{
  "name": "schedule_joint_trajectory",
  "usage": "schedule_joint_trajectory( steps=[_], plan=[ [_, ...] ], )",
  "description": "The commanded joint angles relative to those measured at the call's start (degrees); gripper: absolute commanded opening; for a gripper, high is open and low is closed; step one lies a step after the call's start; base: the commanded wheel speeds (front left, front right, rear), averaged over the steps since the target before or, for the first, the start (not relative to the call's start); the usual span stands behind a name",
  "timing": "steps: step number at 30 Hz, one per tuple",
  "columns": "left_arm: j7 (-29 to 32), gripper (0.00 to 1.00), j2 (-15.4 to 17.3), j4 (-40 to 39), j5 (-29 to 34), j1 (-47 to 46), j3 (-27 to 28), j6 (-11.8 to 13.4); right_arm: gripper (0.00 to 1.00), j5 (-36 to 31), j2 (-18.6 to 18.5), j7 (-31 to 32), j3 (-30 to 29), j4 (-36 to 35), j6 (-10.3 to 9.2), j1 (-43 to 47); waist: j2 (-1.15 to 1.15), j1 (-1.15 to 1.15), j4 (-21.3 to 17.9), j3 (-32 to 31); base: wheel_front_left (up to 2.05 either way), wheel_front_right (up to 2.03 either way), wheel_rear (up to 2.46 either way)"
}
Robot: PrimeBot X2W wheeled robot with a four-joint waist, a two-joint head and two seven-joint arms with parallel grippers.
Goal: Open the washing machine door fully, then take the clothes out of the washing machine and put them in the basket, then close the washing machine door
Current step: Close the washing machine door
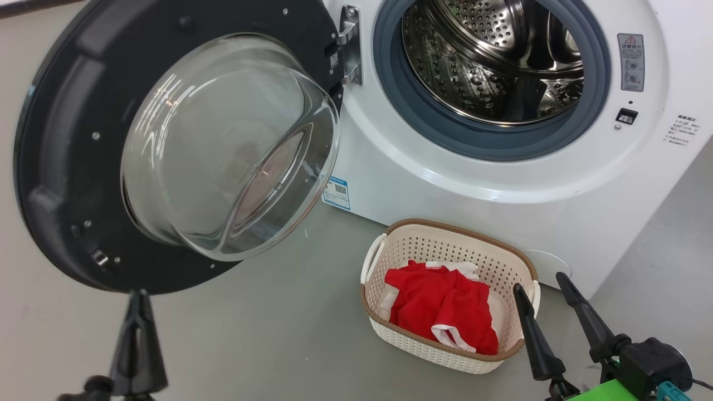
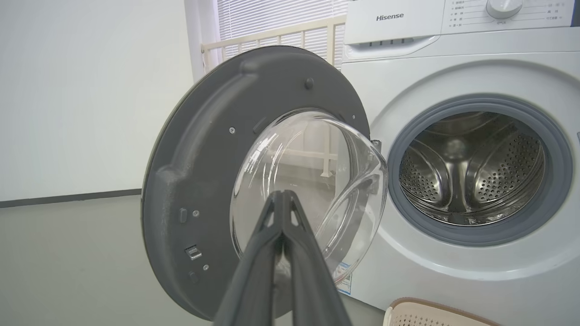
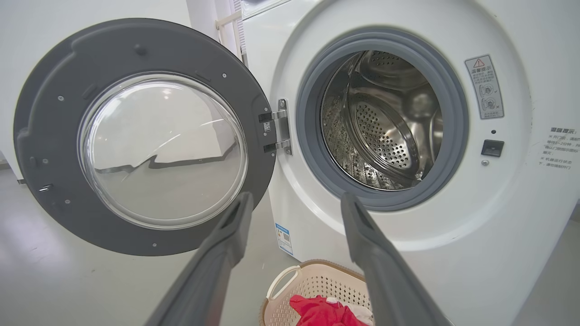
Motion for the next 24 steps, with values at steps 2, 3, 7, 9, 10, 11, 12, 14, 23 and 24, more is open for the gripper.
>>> schedule_joint_trajectory(
  steps=[2, 3, 7, 9, 10, 11, 12, 14, 23, 24],
  plan=[
    [-0.8, 0.0, 1.3, -1.7, -0.8, -3.1, 3.5, 0.7, 1.0, -0.7, -0.7, 0.0, 1.6, -1.5, 0.36, -0.5, 0.0, 0.0, -0.2, 0.0, 0.0, 0.0, 0.0],
    [-1.0, 0.0, 1.6, -1.7, -1.2, -3.7, 4.3, 0.5, 1.0, -0.7, -0.7, 0.0, 1.6, -1.5, 0.36, -0.6, 0.0, 0.0, -0.3, -0.1, 0.0, 0.0, 0.0],
    [-1.5, 0.0, 2.1, -1.7, -3.6, -6.8, 7.5, -0.3, 1.0, -0.7, -0.7, 0.2, 1.5, -1.7, 0.36, -0.6, 0.0, 0.0, -0.7, 0.0, 0.0, 0.0, 0.0],
    [-1.7, 0.0, 2.8, -1.4, -4.5, -8.5, 9.2, -0.8, 1.0, -0.8, -0.7, 0.4, 1.5, -1.8, 0.36, -0.6, 0.0, 0.0, -0.9, 0.1, 0.0, 0.0, 0.0],
    [-1.8, 0.0, 3.7, -0.6, -4.8, -10.3, 10.7, -1.1, 1.0, -0.8, -0.7, 0.5, 1.5, -1.9, 0.36, -0.6, 0.0, 0.0, -1.2, 0.2, 0.0, 0.0, 0.0],
    [-1.9, 0.0, 4.0, -0.4, -5.1, -11.4, 11.5, -1.0, 1.0, -0.8, -0.7, 0.5, 1.6, -1.9, 0.36, -0.7, 0.0, 0.0, -1.4, 0.2, 0.0, 0.0, 0.0],
    [-1.9, 0.0, 4.2, -0.1, -5.5, -12.3, 12.2, -1.1, 1.0, -0.8, -0.7, 0.6, 1.6, -1.9, 0.36, -0.7, 0.0, 0.0, -1.5, 0.3, 0.0, 0.0, 0.0],
    [-1.9, 0.0, 4.8, 0.9, -6.3, -14.4, 13.5, -1.3, 1.0, -0.8, -0.7, 0.6, 1.5, -2.0, 0.36, -0.7, 0.0, 0.0, -1.7, 0.3, 0.0, 0.0, 0.0],
    [-0.3, 0.0, 9.7, 10.9, -12.3, -24.5, 19.2, -4.5, 1.0, -0.6, -0.7, 0.8, 1.2, -2.2, 0.36, -0.8, 0.0, 0.0, -3.0, 0.8, 0.0, 0.0, 0.0],
    [-0.3, 0.0, 10.3, 12.5, -12.9, -25.6, 19.7, -5.0, 1.0, -0.6, -0.7, 0.8, 1.2, -2.3, 0.36, -0.9, 0.0, 0.0, -3.2, 0.9, 0.0, 0.0, 0.0]
  ],
)
